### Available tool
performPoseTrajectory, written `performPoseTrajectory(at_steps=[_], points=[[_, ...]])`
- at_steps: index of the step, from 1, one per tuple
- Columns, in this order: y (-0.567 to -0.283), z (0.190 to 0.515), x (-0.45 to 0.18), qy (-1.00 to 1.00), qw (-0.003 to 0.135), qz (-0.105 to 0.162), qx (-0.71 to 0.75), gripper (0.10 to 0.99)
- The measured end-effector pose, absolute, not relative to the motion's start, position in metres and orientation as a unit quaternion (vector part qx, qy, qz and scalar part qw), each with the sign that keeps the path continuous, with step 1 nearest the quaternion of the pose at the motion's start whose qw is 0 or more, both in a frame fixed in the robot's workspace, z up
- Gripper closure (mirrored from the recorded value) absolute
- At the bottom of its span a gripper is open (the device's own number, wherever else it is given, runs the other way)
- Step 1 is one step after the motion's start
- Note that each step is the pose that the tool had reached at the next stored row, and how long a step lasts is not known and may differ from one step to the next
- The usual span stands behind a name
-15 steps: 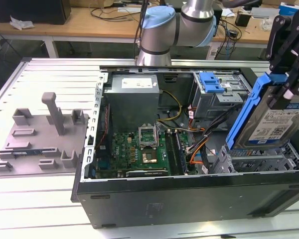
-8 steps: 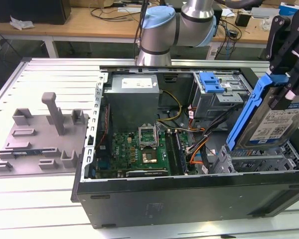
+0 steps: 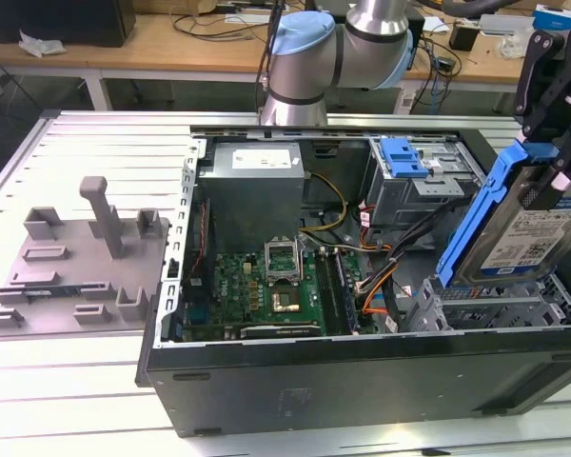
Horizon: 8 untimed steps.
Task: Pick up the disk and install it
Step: 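Insert the disk into the insertion slot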
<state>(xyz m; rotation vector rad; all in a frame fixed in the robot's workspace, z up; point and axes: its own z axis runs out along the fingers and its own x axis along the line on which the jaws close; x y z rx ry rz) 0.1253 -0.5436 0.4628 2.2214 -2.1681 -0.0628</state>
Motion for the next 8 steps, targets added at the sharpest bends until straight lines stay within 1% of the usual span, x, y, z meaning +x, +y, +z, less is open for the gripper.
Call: performPoseTrajectory(at_steps=[8], points=[[-0.5435, 0.4620, 0.1253, -0.702, 0.018, -0.020, 0.712, 0.718]])
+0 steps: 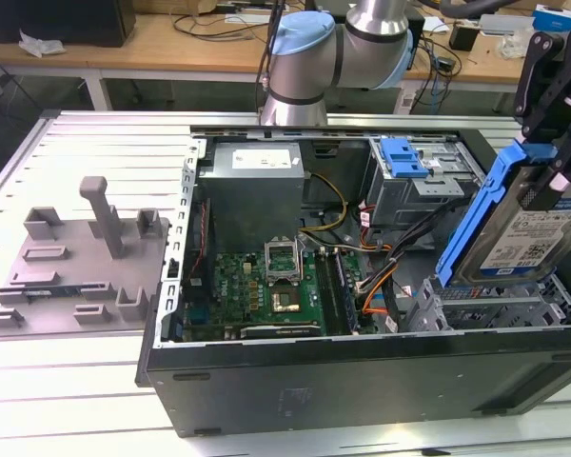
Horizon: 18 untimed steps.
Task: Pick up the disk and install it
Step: 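Insert the disk into the insertion slot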
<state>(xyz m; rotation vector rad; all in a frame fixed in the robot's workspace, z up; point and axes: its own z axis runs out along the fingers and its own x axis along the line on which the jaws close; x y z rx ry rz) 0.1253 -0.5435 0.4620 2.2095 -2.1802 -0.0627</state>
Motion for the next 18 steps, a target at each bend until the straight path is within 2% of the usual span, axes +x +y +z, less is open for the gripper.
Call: performPoseTrajectory(at_steps=[18], points=[[-0.543, 0.451, 0.127, -0.703, 0.020, -0.022, 0.711, 0.718]])
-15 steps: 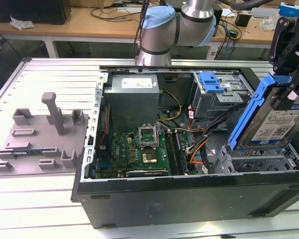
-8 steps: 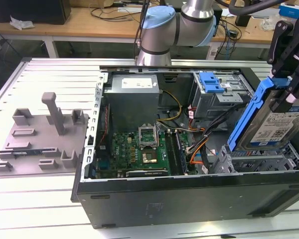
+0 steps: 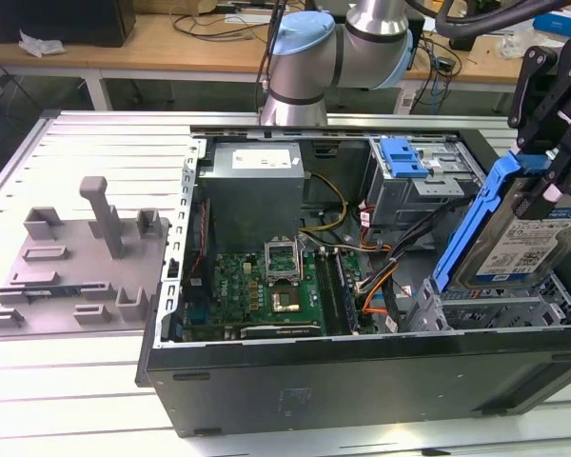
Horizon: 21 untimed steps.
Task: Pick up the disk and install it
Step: 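Insert the disk into the insertion slot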
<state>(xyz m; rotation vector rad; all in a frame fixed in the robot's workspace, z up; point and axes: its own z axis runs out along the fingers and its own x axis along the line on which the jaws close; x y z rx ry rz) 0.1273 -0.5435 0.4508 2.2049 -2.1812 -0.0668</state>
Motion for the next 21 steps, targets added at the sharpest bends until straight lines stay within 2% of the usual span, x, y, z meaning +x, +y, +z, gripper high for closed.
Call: performPoseTrajectory(at_steps=[13, 21], points=[[-0.543, 0.433, 0.130, -0.703, 0.021, -0.023, 0.710, 0.718], [-0.545, 0.404, 0.131, -0.703, 0.022, -0.024, 0.710, 0.718]])
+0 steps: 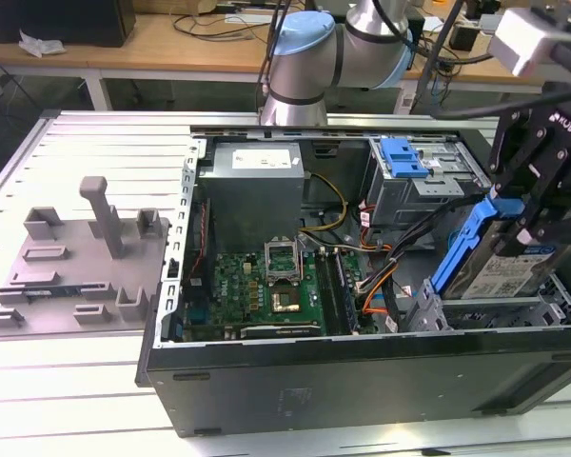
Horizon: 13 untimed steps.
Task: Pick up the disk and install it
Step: 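Insert the disk into the insertion slot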
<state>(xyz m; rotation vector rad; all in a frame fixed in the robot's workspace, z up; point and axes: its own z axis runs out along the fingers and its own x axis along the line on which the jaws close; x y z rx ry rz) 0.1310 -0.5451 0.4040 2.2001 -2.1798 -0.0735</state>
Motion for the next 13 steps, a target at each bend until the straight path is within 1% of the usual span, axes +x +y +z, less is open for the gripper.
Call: performPoseTrajectory(at_steps=[6, 8, 9, 10, 13], points=[[-0.547, 0.391, 0.131, -0.703, 0.022, -0.024, 0.710, 0.710], [-0.548, 0.390, 0.131, -0.703, 0.022, -0.024, 0.710, 0.588], [-0.548, 0.390, 0.131, -0.703, 0.022, -0.024, 0.710, 0.588], [-0.548, 0.390, 0.131, -0.703, 0.022, -0.024, 0.710, 0.522], [-0.548, 0.389, 0.131, -0.703, 0.022, -0.024, 0.711, 0.522]])
